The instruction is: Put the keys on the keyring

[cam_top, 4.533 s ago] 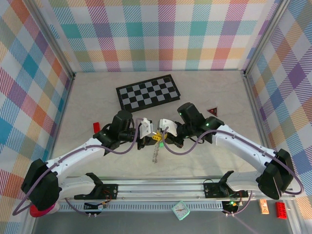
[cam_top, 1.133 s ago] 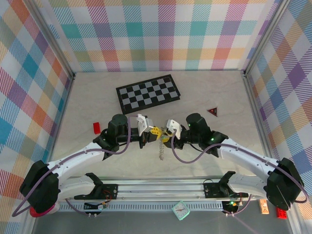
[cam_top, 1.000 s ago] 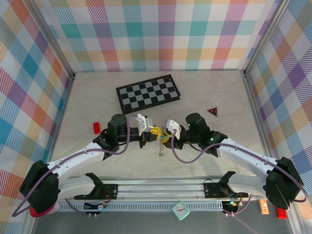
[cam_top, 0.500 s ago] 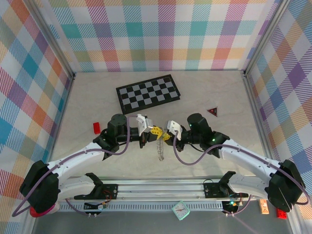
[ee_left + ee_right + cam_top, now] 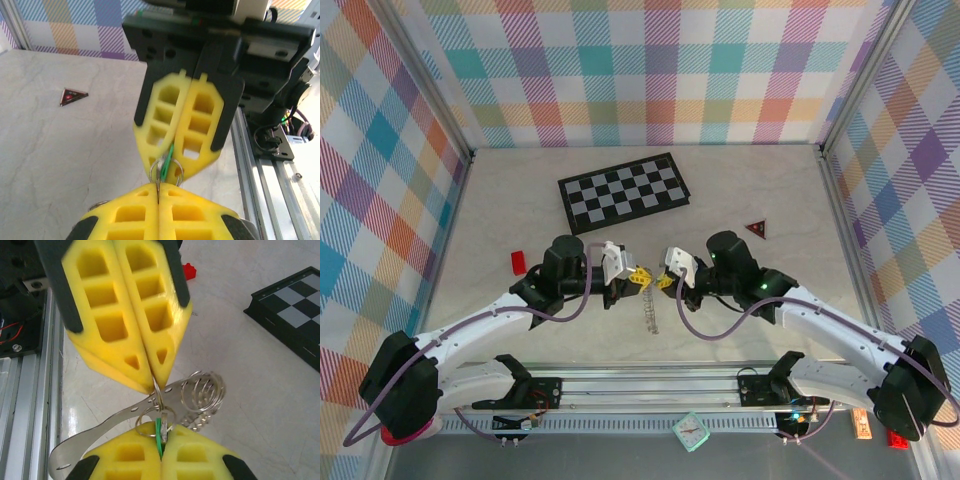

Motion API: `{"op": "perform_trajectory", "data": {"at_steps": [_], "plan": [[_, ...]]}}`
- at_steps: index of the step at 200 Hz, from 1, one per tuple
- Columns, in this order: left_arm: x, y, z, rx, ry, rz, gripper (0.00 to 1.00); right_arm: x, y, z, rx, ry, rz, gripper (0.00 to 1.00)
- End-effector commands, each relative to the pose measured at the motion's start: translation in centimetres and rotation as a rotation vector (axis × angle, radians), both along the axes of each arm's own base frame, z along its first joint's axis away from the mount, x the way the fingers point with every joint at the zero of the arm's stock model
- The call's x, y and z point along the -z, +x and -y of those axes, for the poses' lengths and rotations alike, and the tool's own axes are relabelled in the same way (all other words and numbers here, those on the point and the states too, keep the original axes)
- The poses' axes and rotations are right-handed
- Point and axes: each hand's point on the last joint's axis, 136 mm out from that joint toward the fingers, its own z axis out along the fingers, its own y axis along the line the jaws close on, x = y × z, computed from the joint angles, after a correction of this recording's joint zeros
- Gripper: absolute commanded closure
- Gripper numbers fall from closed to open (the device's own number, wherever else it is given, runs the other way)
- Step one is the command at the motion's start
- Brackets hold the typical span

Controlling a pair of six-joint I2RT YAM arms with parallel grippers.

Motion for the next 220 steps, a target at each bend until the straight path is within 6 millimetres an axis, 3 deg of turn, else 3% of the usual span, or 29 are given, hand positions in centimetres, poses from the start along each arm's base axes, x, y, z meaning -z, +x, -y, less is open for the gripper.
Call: {"op": "perform_trajectory", "data": {"at_steps": [1, 81, 109, 127, 148, 176, 220], "plan": [[-1.9, -0.2, 0.2, 0.022, -0.023, 0.066, 1.00, -1.7, 0.0, 0.1, -0.010, 0.004, 0.035, 1.00], [-1.2, 0.1, 0.2, 0.013, 0.018, 0.045, 1.00, -1.9, 0.3, 0.4, 0.013, -0.016, 0.046, 1.00], [-1.7, 0.5, 0.2, -0.017, -0.009, 0.051, 0.70, -2.1, 0.5, 0.8, 0.027, -0.031, 0.064, 1.00], [-2.5, 0.8, -0.2, -0.060, -0.048, 0.066, 0.61, -1.9, 0.7, 1.1, 0.041, -0.057, 0.075, 1.00], [-3.1, 1.4, -1.0, -0.137, -0.084, 0.080, 0.57, -1.9, 1.0, 1.5, 0.051, -0.086, 0.089, 1.00], [-4.2, 3.9, -3.8, -0.387, -0.154, 0.102, 0.47, -1.7, 1.5, 1.3, 0.047, -0.120, 0.094, 1.00], [-4.8, 7.7, -11.8, -0.886, -0.199, 0.084, 0.30, -2.9, 2.1, -1.6, -0.025, -0.089, 0.083, 1.00]]}}
